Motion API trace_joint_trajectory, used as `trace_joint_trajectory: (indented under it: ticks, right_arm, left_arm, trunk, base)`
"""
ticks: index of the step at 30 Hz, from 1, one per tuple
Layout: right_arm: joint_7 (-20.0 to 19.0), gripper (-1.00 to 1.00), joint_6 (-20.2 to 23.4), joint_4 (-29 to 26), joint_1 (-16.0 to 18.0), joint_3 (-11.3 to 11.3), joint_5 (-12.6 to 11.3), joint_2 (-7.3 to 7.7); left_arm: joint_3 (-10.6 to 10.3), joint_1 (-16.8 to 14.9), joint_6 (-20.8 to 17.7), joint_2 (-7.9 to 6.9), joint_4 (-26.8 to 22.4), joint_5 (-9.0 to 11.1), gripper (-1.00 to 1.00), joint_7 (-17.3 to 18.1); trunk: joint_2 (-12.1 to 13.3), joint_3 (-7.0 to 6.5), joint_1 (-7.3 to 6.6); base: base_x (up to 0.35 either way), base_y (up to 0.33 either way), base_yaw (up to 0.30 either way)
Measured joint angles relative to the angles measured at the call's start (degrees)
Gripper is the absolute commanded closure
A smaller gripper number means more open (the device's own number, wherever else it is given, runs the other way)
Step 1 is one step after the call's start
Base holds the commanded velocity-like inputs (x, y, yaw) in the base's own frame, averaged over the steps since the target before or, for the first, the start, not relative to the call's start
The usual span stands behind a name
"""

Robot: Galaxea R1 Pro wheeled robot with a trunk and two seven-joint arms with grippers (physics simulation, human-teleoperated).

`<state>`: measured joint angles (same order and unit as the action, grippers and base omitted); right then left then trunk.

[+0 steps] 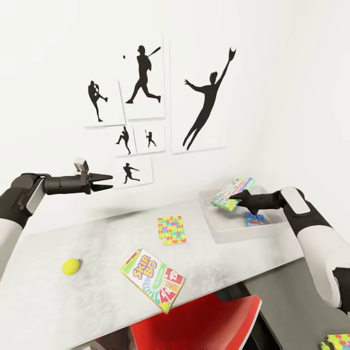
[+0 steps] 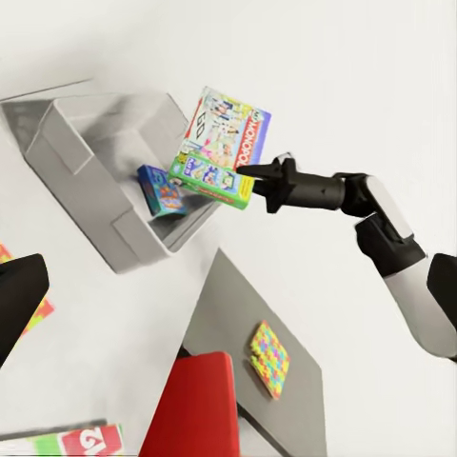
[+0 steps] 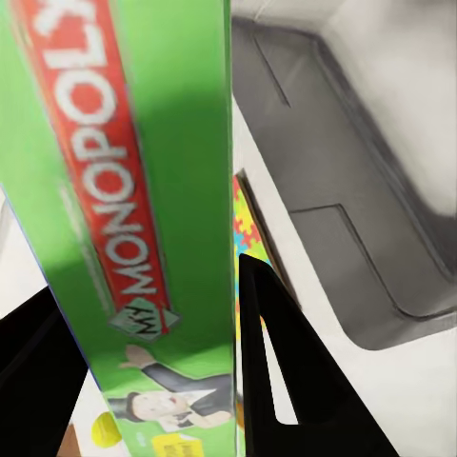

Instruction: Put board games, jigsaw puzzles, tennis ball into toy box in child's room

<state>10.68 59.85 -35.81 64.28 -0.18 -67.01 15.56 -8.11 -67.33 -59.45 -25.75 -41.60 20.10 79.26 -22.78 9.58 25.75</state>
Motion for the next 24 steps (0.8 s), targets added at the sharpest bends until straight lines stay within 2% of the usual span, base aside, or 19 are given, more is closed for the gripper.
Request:
trace_joint_trajectory:
  ticks: [11,15,20,24]
  right_arm:
    - [-0.1,1.0,0.0,-0.1,0.1,0.0,0.2,0.06]
    - [-0.1,1.0,0.0,-0.2,0.1,0.0,0.2,0.06]
    - [-0.1,1.0,0.0,-0.2,0.1,-0.1,0.3,0.08]
    - [-0.1,1.0,0.0,-0.3,0.1,-0.1,0.3,0.04]
  left_arm:
    - [0.0,0.0,0.0,-1.12,0.0,0.0,-1.0,1.0]
    - [0.1,0.0,0.0,-2.29,0.0,0.2,-1.0,1.3]
    - [0.1,0.0,0.1,-2.88,0.0,0.1,-1.0,4.9]
    - [0.1,0.0,0.1,-3.26,0.0,0.0,-1.0,6.0]
  trunk:
    - [0.0,1.04,0.0]
    - [0.0,1.42,0.0]
    - [0.0,1.89,0.0]
    - [0.0,2.27,0.0]
  base:
    - [0.0,0.0,0.0]
    - [0.0,0.0,0.0]
    - [0.0,0.0,0.0]
    - [0.0,0.0,0.0]
